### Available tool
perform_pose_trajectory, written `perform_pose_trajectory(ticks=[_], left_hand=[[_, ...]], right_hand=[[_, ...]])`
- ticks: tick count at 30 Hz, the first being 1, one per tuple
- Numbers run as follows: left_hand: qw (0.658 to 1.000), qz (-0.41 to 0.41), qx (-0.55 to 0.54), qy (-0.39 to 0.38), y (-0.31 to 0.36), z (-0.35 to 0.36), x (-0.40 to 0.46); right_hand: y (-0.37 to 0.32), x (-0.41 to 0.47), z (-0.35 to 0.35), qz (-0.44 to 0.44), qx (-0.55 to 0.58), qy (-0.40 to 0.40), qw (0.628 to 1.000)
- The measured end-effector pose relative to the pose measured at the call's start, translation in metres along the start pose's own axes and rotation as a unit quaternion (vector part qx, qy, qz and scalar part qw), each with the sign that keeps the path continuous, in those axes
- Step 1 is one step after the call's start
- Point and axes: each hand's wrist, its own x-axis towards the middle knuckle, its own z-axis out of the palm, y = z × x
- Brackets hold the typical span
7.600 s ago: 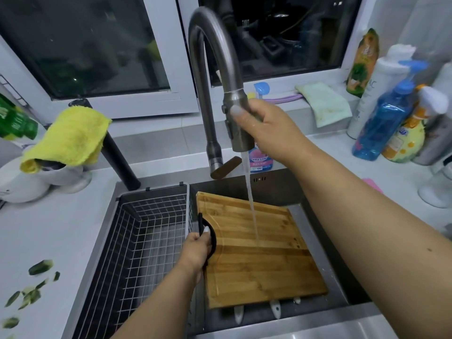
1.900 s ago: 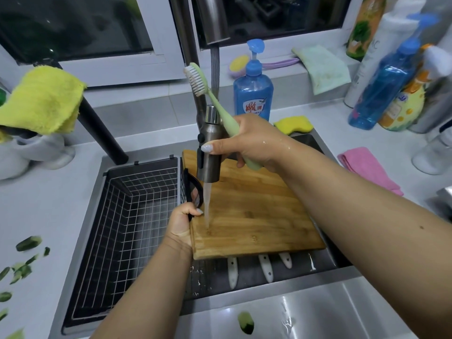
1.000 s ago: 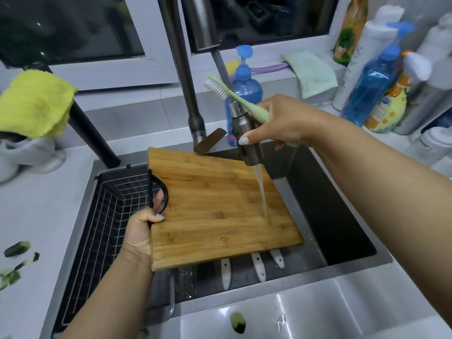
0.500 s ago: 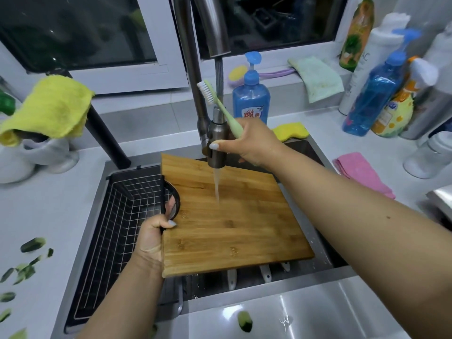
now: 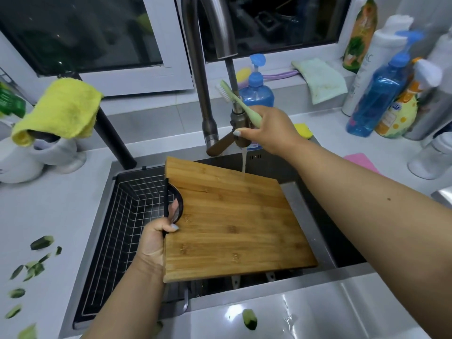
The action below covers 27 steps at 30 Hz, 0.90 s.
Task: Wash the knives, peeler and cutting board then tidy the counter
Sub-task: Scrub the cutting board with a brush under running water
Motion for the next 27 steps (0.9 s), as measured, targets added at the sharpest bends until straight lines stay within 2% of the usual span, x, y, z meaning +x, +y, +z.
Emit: perform_pose_trajectory(ticks=[5,7,8,9,10,12,15,17,20,23,27], left_hand=[[0.999,-0.016,-0.034,-0.022,0.006,0.002,-0.004],[0.999,-0.017,-0.029,0.006,0.008,0.002,-0.005],[0.998,-0.035,-0.045,-0.016,0.009,0.001,-0.004],[0.992,-0.046,-0.067,-0.099,0.009,-0.001,-0.003],[0.992,-0.039,-0.068,-0.103,0.008,-0.005,-0.006],[0.998,-0.03,-0.051,-0.016,0.007,-0.002,-0.011],[0.997,0.004,-0.054,-0.046,0.005,0.013,-0.009],[0.999,0.038,-0.014,0.006,0.005,0.022,-0.011],[0.999,0.0,-0.008,-0.043,0.007,0.023,-0.009],[0.999,0.022,-0.003,0.044,0.008,0.018,-0.007],[0.998,0.022,0.005,0.054,0.01,0.025,-0.012]], right_hand=[[0.008,-0.007,-0.014,-0.005,-0.039,0.002,0.999],[0.009,-0.011,-0.018,-0.007,-0.039,0.001,0.999],[0.009,-0.013,-0.019,-0.005,-0.032,0.003,0.999],[0.009,-0.015,-0.02,-0.002,-0.02,0.006,1.0],[0.009,-0.018,-0.018,0.002,-0.002,0.011,1.0],[0.009,-0.023,-0.012,0.011,0.041,0.025,0.999],[0.009,-0.03,0.001,0.036,0.116,0.048,0.991],[0.008,-0.034,0.009,0.048,0.161,0.06,0.984],[0.003,-0.038,0.019,0.065,0.232,0.065,0.968],[-0.009,-0.037,0.023,0.058,0.292,0.077,0.951],[-0.028,-0.029,0.019,0.041,0.338,0.107,0.934]])
